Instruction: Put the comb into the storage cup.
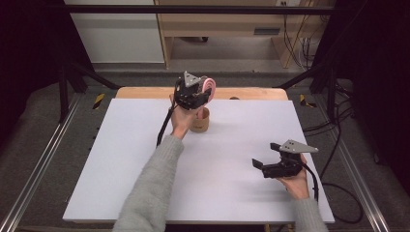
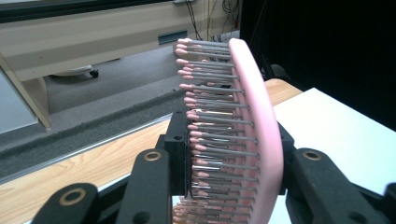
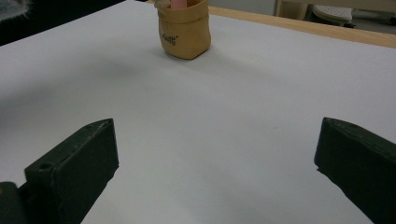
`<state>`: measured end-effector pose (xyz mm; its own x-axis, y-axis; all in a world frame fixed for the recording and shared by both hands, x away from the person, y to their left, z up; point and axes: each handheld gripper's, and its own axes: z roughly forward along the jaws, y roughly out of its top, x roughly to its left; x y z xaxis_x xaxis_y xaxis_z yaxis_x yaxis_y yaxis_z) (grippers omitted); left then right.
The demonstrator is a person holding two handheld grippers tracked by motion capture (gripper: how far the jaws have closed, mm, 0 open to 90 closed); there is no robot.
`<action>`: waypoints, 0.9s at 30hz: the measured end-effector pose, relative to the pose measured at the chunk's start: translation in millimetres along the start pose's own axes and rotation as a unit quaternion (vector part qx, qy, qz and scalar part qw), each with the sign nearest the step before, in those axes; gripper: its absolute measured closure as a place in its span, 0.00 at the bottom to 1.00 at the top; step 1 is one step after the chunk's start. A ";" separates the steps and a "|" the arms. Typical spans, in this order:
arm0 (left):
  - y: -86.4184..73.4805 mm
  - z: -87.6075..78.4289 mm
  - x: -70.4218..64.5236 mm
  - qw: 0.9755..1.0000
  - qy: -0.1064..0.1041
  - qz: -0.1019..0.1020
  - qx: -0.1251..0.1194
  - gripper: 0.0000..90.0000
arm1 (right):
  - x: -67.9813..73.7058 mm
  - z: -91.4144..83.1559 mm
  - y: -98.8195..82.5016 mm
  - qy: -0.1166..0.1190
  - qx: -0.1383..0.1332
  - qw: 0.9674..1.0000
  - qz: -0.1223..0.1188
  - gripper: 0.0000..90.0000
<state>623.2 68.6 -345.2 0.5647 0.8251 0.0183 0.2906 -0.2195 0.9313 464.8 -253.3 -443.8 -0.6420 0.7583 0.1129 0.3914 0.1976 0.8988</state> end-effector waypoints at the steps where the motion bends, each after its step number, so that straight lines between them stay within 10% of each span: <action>1: -0.2 -0.2 -0.3 1.000 0.000 0.001 0.000 0.69 | 0.1 0.1 0.1 0.000 0.000 1.000 -0.001 0.00; 27: -2.7 -4.7 -5.3 1.000 -0.007 0.014 -0.002 0.67 | 1.3 0.0 0.8 0.002 -0.004 1.000 0.004 0.00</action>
<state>615.8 67.2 -346.2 0.5839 0.8108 0.0398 0.2716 -0.2413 0.9317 464.3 -252.2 -442.9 -0.6419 0.7571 0.1216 0.3911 0.1869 0.9012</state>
